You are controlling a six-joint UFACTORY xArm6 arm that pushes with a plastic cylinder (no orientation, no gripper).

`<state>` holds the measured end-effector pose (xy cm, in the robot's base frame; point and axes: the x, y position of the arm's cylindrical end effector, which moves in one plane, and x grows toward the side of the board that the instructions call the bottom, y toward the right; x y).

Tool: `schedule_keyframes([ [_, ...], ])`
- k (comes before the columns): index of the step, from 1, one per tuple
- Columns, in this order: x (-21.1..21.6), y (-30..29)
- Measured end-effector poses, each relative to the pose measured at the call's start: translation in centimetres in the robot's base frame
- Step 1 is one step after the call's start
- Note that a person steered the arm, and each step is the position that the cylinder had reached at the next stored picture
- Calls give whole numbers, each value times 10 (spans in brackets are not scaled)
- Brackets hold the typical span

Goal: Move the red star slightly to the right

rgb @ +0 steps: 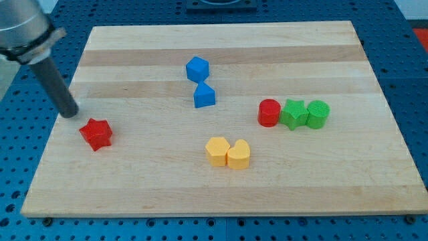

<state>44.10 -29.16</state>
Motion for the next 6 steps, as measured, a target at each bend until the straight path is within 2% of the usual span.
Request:
schedule_keyframes([
  [2, 25, -12],
  [4, 57, 30],
  [6, 60, 90],
])
